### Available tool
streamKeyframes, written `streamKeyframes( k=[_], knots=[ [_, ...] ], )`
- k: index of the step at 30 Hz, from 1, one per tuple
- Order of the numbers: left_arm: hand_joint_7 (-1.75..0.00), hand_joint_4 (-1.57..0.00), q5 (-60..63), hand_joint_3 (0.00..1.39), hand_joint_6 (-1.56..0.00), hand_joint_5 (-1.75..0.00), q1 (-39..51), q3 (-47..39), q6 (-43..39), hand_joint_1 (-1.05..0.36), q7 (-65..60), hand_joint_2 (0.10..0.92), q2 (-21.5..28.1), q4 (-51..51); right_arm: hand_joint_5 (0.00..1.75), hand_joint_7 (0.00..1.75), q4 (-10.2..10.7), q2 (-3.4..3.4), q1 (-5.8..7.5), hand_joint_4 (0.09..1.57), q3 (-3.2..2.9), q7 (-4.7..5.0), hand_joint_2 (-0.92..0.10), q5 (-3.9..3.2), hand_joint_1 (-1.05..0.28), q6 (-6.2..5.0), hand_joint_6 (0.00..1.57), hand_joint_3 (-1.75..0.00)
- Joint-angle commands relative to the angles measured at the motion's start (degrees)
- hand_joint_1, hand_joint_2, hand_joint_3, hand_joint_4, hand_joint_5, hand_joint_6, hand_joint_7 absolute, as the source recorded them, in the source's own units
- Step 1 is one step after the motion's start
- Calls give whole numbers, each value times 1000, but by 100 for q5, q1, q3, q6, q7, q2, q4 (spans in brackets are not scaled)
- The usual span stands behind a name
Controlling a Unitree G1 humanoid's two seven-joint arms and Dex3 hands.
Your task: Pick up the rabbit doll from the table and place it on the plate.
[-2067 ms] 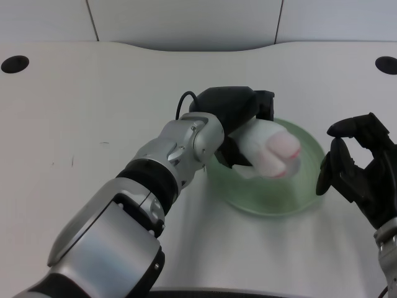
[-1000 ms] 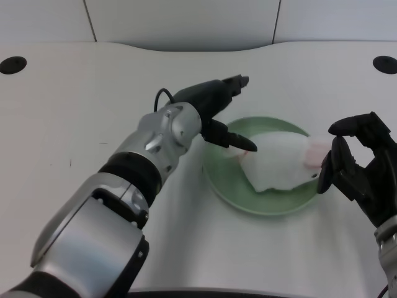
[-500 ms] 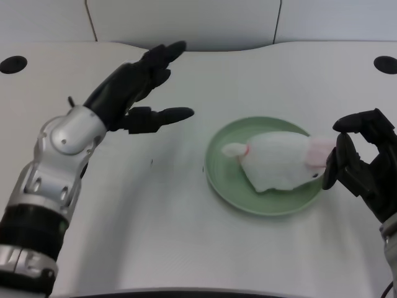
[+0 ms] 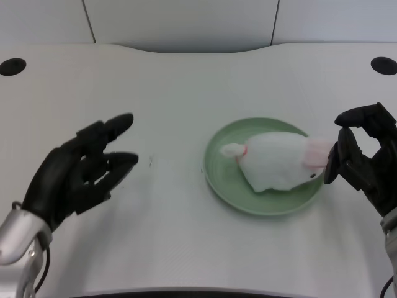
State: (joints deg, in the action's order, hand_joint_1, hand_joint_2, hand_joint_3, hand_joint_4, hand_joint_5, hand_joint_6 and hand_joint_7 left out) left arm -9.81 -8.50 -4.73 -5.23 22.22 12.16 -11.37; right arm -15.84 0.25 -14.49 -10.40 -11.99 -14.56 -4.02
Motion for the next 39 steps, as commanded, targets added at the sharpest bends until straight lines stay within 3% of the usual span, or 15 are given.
streamKeyframes(
  k=[1, 2, 5, 11, 13, 15, 18, 22, 29, 32, 36, 37, 38, 39],
  knots=[
    [-144, -381, -150, 368, -591, -1186, 389, -187, -105, -665, -6, 921, 28, 193, 1746, 1746, -87, 92, -74, 1038, -49, 21, -876, -44, -168, 65, 457, -880],
    [-152, -365, -167, 380, -613, -1274, 459, -217, -103, -664, -21, 921, 19, 228, 1746, 1746, -92, 93, -83, 1039, -54, 28, -871, -51, -167, 78, 457, -880],
    [-186, -391, -309, 418, -673, -1458, 642, -324, -43, -667, 24, 921, 21, 248, 1746, 1746, -221, 137, -126, 1062, -60, -61, -866, -34, -160, -48, 483, -894],
    [-227, -446, -460, 431, -733, -1549, 778, -393, -4, -656, 37, 921, -78, 179, 1746, 1746, -289, 162, -156, 1077, -79, -118, -859, -54, -165, -101, 497, -905],
    [-326, -522, -552, 481, -814, -1681, 892, -429, -12, -621, 15, 921, -176, 56, 1746, 1746, -331, 187, -173, 1078, -100, -131, -852, -53, -162, -110, 497, -907],
    [-469, -543, -563, 497, -794, -1732, 901, -447, -76, -613, 1, 921, -219, -40, 1746, 1746, -394, 206, -197, 1080, -125, -181, -850, -88, -169, -121, 497, -907],
    [-738, -504, -539, 527, -656, -1745, 872, -467, -176, -637, 6, 921, -250, -156, 1746, 1746, -409, 220, -214, 1080, -134, -206, -849, -111, -179, -112, 492, -909],
    [-930, -515, -515, 495, -585, -1746, 820, -493, -327, -657, -4, 921, -282, -296, 1746, 1746, -437, 263, -256, 1082, -126, -171, -845, -50, -182, -123, 492, -912],
    [-1113, -508, -532, 509, -558, -1746, 800, -558, -277, -646, -18, 921, -266, -404, 1746, 1746, -473, 243, -284, 1066, -97, -100, -838, 4, -189, -153, 486, -915],
    [-1180, -519, -498, 516, -539, -1746, 777, -563, -369, -643, -12, 921, -270, -524, 1746, 1746, -623, 252, -318, 1059, -114, -124, -839, -9, -189, -229, 486, -915],
    [-1213, -529, -491, 504, -525, -1746, 776, -566, -360, -643, -57, 921, -303, -549, 1746, 1746, -604, 224, -312, 1066, -106, -141, -856, -39, -169, -293, 486, -928],
    [-1216, -529, -485, 504, -524, -1746, 766, -570, -387, -643, -78, 921, -321, -577, 1746, 1746, -661, 235, -341, 1068, -122, -110, -857, -37, -167, -268, 486, -929],
    [-1233, -523, -484, 493, -519, -1746, 762, -575, -402, -644, -99, 921, -340, -596, 1746, 1746, -654, 232, -357, 1065, -140, -45, -852, -52, -176, -162, 486, -923],
    [-1252, -521, -469, 489, -514, -1746, 758, -577, -433, -641, -118, 921, -351, -628, 1746, 1746, -675, 232, -360, 1029, -143, -32, -859, -48, -190, -168, 471, -895]
  ],
)
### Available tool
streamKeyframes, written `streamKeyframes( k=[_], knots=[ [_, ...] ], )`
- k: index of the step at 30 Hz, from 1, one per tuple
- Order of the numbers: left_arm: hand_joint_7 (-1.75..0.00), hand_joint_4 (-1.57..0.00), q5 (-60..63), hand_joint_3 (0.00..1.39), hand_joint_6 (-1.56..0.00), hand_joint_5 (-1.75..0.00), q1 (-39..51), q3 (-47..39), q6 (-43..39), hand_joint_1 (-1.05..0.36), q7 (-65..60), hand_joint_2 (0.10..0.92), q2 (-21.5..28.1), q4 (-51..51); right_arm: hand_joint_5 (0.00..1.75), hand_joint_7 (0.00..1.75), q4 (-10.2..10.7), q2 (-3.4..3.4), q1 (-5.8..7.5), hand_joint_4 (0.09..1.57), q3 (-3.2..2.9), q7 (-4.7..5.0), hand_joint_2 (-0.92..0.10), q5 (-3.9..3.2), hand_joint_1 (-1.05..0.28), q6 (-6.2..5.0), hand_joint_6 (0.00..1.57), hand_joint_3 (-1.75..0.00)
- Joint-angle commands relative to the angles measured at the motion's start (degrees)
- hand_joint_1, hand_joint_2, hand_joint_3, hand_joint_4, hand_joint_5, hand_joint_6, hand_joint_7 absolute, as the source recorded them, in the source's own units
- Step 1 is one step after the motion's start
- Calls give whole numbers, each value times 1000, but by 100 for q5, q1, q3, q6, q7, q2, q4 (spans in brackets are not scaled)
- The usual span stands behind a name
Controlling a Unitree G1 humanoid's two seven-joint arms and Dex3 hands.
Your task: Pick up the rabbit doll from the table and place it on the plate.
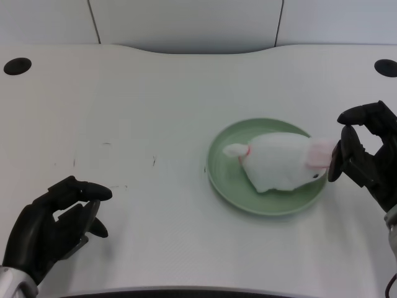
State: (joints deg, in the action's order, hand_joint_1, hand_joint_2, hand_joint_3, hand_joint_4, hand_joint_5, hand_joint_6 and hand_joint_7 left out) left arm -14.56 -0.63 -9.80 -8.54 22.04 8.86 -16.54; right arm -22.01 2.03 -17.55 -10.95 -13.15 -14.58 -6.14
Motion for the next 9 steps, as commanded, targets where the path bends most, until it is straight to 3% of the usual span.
streamKeyframes(
  k=[1, 3, 6, 9],
  knots=[
    [-1263, -528, 60, 489, -514, -1746, -26, -61, -155, -642, -141, 921, -18, -140, 1746, 1746, -67, 52, -44, 1018, -74, 100, -867, -16, -188, 1, 466, -885],
    [-1278, -557, 107, 491, -521, -1746, -16, -59, -200, -656, -161, 921, -5, -162, 1746, 1746, -72, 41, -14, 1014, -45, 99, -869, 21, -175, -99, 465, -871],
    [-1295, -564, -4, 468, -519, -1746, -7, -104, -187, -686, -58, 921, 3, -171, 1746, 1746, 22, 19, 30, 1032, 0, 121, -863, 38, -173, -79, 482, -873],
    [-1316, -546, -92, 452, -499, -1746, -14, -132, -244, -701, 63, 921, 31, -247, 1746, 1746, 18, 11, 38, 1058, 43, 120, -867, 62, -166, -132, 509, -898]
  ],
)
